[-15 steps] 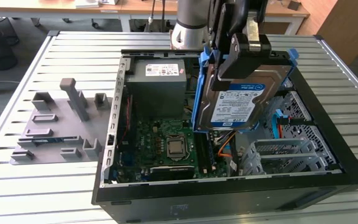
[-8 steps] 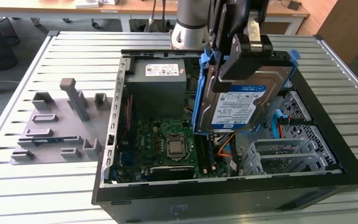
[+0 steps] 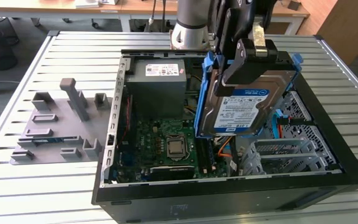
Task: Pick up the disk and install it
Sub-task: 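Insert the disk into the insertion slot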
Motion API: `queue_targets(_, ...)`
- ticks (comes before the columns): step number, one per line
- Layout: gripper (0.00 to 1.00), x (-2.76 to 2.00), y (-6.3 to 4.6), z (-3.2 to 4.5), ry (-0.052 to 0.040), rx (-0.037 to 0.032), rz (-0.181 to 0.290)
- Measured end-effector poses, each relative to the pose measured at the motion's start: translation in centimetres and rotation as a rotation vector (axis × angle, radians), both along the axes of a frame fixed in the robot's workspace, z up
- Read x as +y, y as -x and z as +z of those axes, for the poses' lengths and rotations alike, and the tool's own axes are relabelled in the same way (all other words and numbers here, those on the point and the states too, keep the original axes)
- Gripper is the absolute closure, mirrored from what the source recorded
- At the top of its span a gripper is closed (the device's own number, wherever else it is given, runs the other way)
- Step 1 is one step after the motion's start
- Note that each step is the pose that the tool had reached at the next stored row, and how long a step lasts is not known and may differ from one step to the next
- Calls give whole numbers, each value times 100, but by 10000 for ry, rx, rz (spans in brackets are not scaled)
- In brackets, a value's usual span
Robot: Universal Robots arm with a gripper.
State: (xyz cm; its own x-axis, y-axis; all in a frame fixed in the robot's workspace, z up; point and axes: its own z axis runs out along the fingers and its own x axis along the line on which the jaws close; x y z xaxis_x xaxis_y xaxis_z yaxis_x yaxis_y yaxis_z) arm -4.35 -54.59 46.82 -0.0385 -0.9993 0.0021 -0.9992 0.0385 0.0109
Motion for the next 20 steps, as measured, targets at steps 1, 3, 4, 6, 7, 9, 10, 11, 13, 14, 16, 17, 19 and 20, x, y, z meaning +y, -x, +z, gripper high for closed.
queue_targets(1, 64, -10, -10, -4, -12, 1, 0)
queue_targets(3, 64, -30, -27, -14, -22, 0, 0)
queue_targets(4, 64, -41, -36, -18, -24, 0, 0)
queue_targets(6, 64, -56, -61, -24, -24, 0, 0)
queue_targets(7, 64, -61, -77, -28, -24, 0, 0)
queue_targets(9, 64, -69, -114, -32, -16, 1, 1)
queue_targets(10, 64, -74, -134, -37, -15, 1, 1)
queue_targets(11, 64, -82, -152, -41, -13, 1, 0)
queue_targets(13, 64, -110, -183, -53, -14, 1, 0)
queue_targets(14, 64, -126, -197, -59, -15, 1, 0)
queue_targets(16, 64, -156, -225, -69, -14, 1, 1)
queue_targets(17, 64, -168, -242, -75, -16, 0, 0)
queue_targets(19, 64, -184, -282, -82, -15, 1, 1)
queue_targets(20, 64, -188, -306, -86, -16, 1, 0)
